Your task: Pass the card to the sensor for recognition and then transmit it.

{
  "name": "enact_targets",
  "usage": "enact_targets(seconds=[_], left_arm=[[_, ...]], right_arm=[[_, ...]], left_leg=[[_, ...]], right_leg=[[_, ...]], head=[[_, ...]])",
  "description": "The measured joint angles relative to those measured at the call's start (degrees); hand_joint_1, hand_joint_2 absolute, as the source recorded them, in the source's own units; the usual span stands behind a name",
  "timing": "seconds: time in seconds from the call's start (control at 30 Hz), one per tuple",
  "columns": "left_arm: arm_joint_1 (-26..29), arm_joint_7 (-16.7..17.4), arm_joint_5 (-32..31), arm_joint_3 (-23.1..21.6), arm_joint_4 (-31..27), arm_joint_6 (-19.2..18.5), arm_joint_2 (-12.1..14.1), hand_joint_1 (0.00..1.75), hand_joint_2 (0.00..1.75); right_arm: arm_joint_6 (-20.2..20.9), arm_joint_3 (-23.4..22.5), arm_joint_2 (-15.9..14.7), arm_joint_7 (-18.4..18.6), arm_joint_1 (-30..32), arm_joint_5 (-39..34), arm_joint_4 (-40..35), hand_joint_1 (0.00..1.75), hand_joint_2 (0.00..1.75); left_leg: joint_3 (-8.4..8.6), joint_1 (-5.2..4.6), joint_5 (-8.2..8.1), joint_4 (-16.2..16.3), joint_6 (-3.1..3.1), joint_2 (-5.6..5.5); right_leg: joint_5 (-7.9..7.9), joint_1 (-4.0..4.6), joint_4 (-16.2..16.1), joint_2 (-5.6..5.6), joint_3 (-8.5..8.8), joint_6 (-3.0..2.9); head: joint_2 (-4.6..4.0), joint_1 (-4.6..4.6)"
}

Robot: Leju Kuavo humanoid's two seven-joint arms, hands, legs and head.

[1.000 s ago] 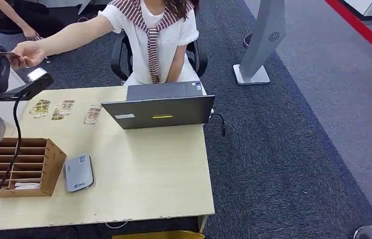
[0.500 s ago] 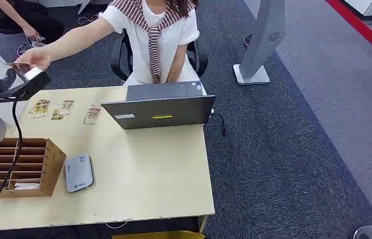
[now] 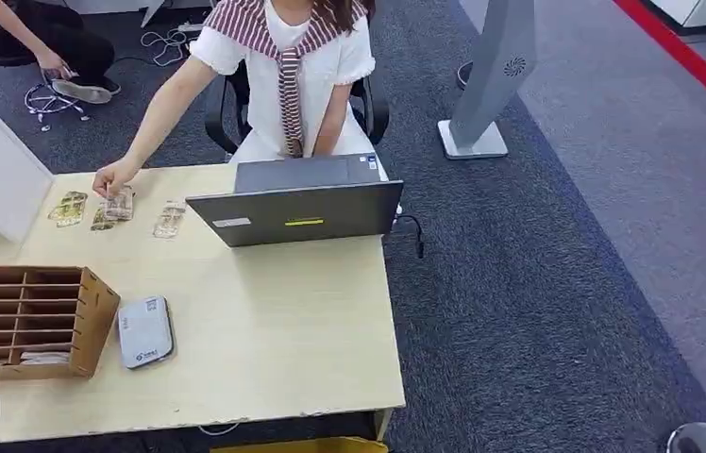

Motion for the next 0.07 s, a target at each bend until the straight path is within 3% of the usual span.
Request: enact_targets(seconds=[0.07], left_arm=[[5.99,-1.37,7.84,7.49,-4.98,-4.63,-1.70,0.00,1.75]], right_arm=[[-0.11,-0.22,0.00,-0.13,0.11,-0.48,0.00,0.00,1.75]], left_leg=[[-0.02,0.03,-0.10,0.00,-0.01,0.08]], right_leg=[[-0.04,0.02,-0.01,0.10,-0.04,0.03]], head=[[-0.02,0.02]])
